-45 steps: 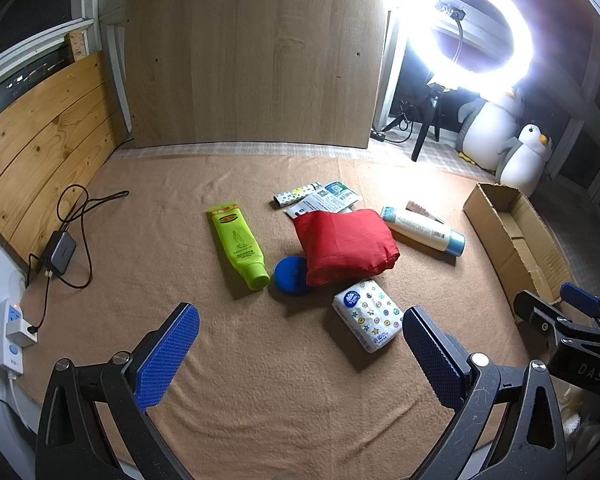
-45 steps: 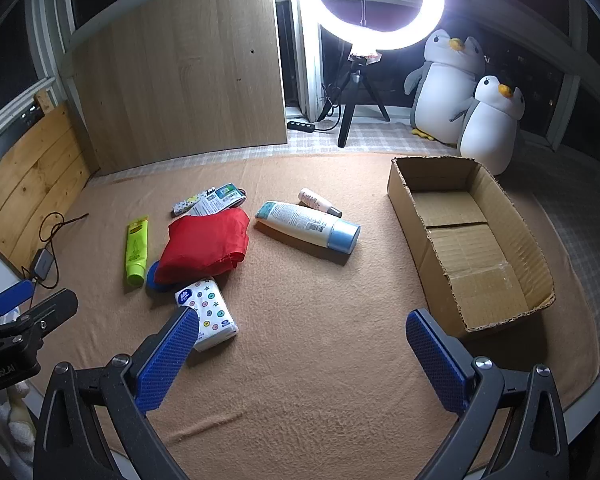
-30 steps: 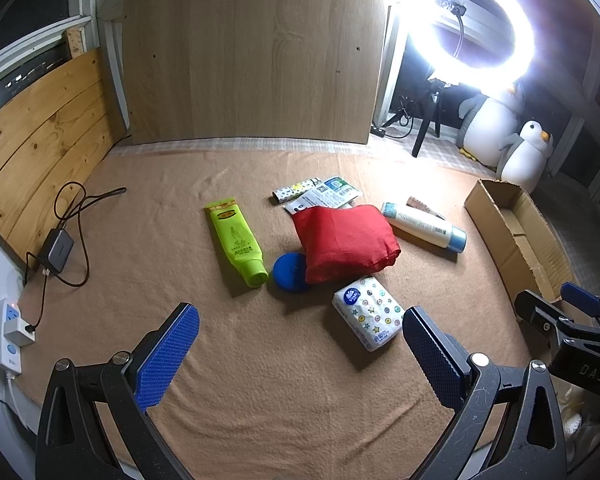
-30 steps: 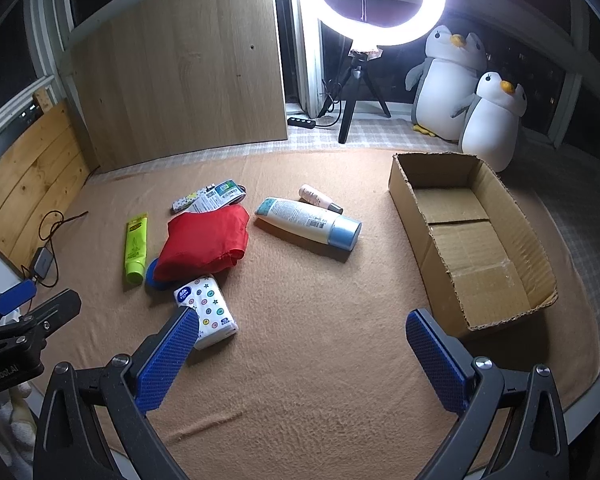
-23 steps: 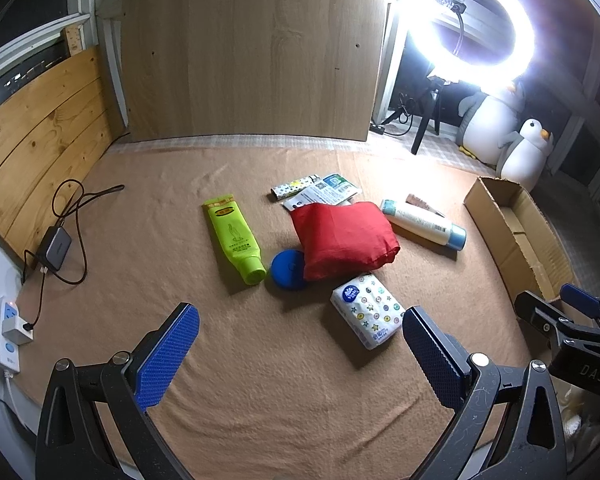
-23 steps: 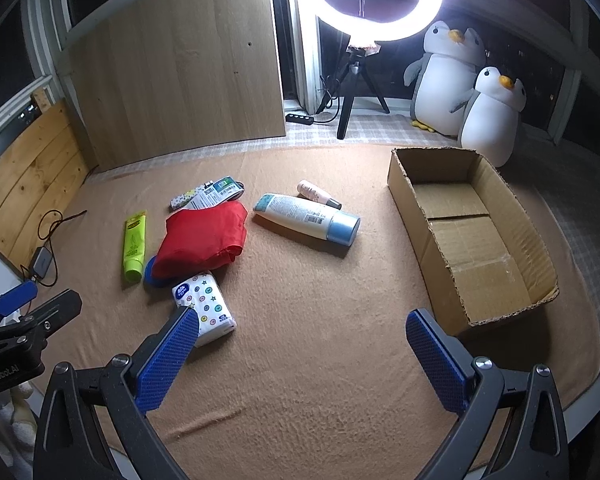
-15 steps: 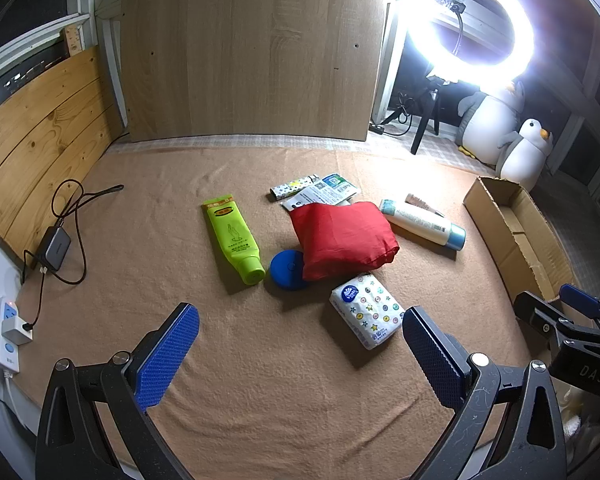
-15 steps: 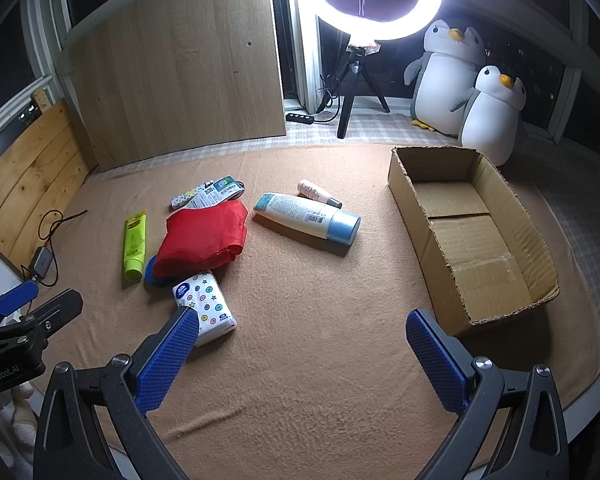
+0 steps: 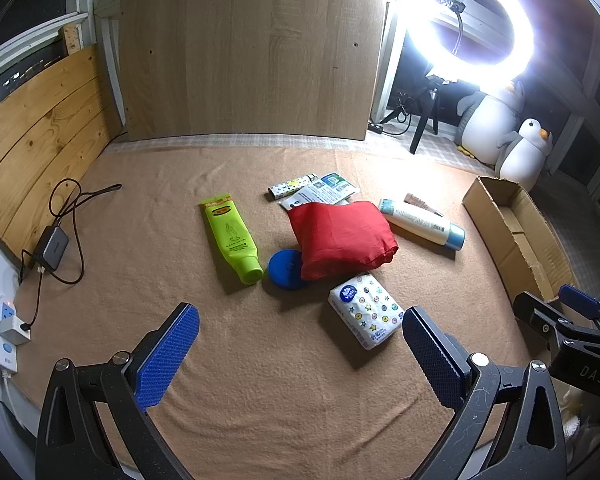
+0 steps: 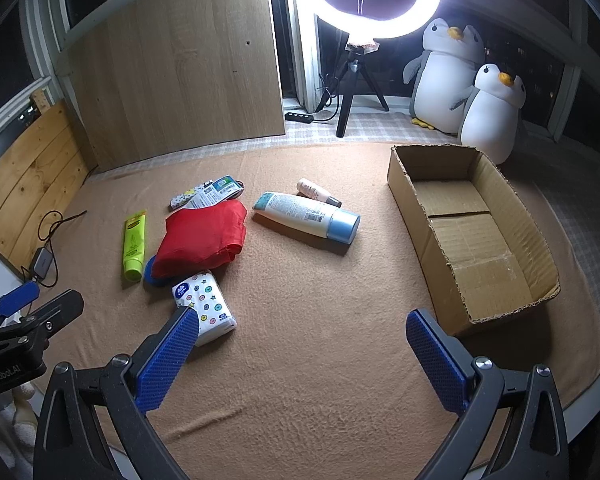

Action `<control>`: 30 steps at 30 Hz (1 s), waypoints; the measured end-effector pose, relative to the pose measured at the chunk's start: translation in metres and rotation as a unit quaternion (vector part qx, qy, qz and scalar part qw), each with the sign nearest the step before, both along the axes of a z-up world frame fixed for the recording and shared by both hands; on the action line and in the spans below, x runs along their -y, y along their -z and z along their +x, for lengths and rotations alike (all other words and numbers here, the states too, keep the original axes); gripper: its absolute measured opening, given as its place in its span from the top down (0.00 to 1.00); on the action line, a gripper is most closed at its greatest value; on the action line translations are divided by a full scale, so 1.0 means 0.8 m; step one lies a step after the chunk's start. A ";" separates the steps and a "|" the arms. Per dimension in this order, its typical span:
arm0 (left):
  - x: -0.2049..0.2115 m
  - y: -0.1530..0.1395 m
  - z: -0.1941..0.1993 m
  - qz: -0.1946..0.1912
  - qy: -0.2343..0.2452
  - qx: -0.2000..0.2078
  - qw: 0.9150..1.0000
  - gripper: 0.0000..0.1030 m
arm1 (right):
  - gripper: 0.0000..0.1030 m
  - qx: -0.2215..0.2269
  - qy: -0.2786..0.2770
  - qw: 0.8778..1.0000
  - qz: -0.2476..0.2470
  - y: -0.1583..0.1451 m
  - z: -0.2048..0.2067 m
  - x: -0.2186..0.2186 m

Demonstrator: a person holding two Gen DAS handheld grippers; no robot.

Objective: Organize objects

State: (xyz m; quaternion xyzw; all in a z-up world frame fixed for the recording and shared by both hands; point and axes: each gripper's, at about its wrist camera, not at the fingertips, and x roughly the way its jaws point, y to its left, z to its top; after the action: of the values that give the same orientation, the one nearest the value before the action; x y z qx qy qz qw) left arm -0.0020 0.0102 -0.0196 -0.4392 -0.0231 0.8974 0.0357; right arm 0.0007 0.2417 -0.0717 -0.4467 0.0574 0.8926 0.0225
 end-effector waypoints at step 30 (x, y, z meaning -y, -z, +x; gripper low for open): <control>-0.004 0.033 -0.033 0.010 0.007 0.028 1.000 0.00 | 0.01 0.015 0.008 1.000 -0.004 0.016 -0.010 -0.014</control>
State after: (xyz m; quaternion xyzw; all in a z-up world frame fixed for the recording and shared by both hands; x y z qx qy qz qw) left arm -0.0284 0.0134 -0.0462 -0.4643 -0.0299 0.8840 0.0461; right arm -0.0070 0.2530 -0.0843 -0.4595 0.0648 0.8854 0.0288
